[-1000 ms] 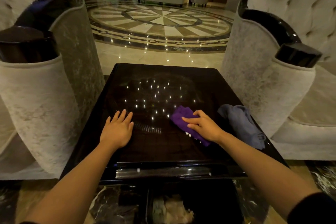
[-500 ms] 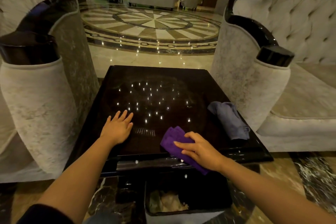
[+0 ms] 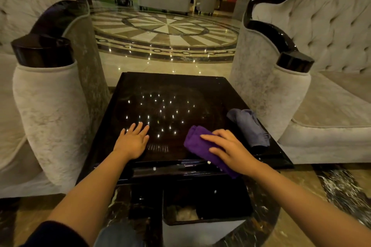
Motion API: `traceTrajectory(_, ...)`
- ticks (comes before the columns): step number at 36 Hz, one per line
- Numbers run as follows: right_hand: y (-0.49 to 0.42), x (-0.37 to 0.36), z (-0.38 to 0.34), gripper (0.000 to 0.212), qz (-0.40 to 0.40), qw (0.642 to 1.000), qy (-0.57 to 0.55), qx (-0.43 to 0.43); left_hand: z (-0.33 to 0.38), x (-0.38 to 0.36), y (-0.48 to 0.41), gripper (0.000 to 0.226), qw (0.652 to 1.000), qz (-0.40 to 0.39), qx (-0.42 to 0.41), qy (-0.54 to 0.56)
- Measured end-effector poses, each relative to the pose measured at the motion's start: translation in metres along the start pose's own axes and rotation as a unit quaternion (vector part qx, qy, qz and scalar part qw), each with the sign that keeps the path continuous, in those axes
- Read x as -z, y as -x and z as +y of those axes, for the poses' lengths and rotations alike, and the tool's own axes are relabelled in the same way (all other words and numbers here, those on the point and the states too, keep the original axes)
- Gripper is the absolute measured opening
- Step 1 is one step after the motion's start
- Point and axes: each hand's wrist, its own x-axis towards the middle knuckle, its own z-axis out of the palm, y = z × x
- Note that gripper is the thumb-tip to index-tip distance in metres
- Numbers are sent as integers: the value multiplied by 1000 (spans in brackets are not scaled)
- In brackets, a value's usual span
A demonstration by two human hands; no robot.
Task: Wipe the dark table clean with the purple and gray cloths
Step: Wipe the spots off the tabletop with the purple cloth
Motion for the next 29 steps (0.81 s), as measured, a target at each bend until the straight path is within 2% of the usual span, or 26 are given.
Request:
traceTrajectory(5,-20,-14,-23,43,-71,985,124,91,-5,-1,1,51,1000,11,-3,1)
traceTrajectory(8,-29,-20,-34,56,-116,961,209,141,3,-1,-1,51,1000,12,-11,4)
traceTrajectory(11,-39,-29,-49,68,-131,946,236,183,6,-2,-2,51,1000,11,-14,1)
traceTrajectory(15,-55,-45,-65,72,-128,932,250,230,2,-2,-3,52,1000,-3,-12,1)
traceTrajectory(18,-64,-58,-67,72,-160,924,258,234,3,-1,-3,52,1000,-5,-11,1)
traceTrajectory(21,-67,-69,-66,63,-193,923,267,200,3,-1,-3,53,1000,-4,-13,-4)
traceTrajectory(29,-61,-79,-56,52,-206,933,239,173,4,0,1,52,1000,0,-15,-1)
